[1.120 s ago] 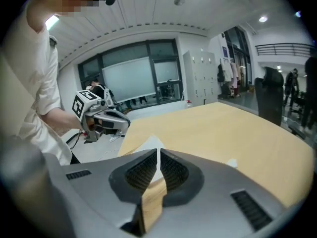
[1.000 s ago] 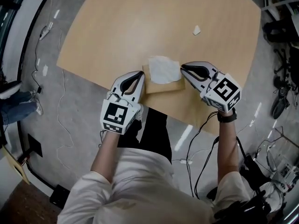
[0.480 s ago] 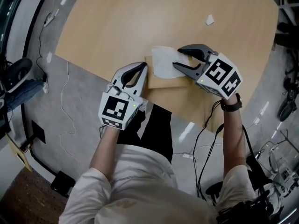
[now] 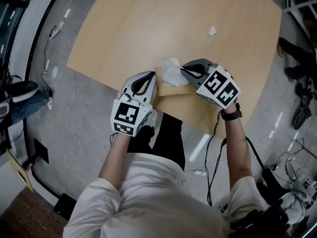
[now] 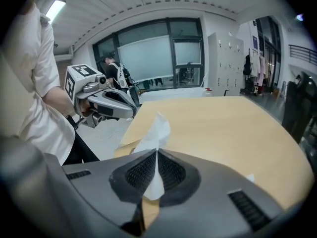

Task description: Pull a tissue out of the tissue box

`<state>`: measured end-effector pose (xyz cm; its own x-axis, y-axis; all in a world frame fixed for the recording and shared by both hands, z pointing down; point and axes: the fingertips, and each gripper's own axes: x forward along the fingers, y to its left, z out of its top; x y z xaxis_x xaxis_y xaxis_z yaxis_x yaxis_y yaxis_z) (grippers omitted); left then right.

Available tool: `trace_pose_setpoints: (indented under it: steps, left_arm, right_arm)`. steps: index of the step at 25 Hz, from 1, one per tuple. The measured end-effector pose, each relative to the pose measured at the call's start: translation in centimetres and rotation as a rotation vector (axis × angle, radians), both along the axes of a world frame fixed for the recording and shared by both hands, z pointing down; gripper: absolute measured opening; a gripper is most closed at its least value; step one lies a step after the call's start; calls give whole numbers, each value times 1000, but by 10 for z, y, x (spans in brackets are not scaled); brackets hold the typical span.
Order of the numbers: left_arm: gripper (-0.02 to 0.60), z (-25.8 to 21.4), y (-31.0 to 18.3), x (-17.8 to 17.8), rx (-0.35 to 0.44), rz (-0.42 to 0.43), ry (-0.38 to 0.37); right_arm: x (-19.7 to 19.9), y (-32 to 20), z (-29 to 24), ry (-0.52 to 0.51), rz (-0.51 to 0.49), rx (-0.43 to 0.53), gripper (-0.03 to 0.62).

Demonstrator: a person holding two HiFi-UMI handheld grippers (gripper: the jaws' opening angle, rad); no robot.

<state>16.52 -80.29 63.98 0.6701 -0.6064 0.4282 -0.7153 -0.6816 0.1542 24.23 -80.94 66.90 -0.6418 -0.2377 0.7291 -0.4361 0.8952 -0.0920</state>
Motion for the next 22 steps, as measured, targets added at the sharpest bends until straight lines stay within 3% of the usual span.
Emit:
trace_pose_setpoints:
  steps: [9, 17, 22]
  left_arm:
    - [0, -73, 22, -33, 56, -5, 79]
    - [0, -164, 41, -67, 200, 15, 179]
    - [0, -215, 50, -83, 259, 29, 242]
  right_arm:
    - [-15, 24, -88, -52, 207, 92, 6]
    - [-46, 61, -206, -292, 537, 298, 6]
    - [-69, 84, -254, -393, 661, 412, 6]
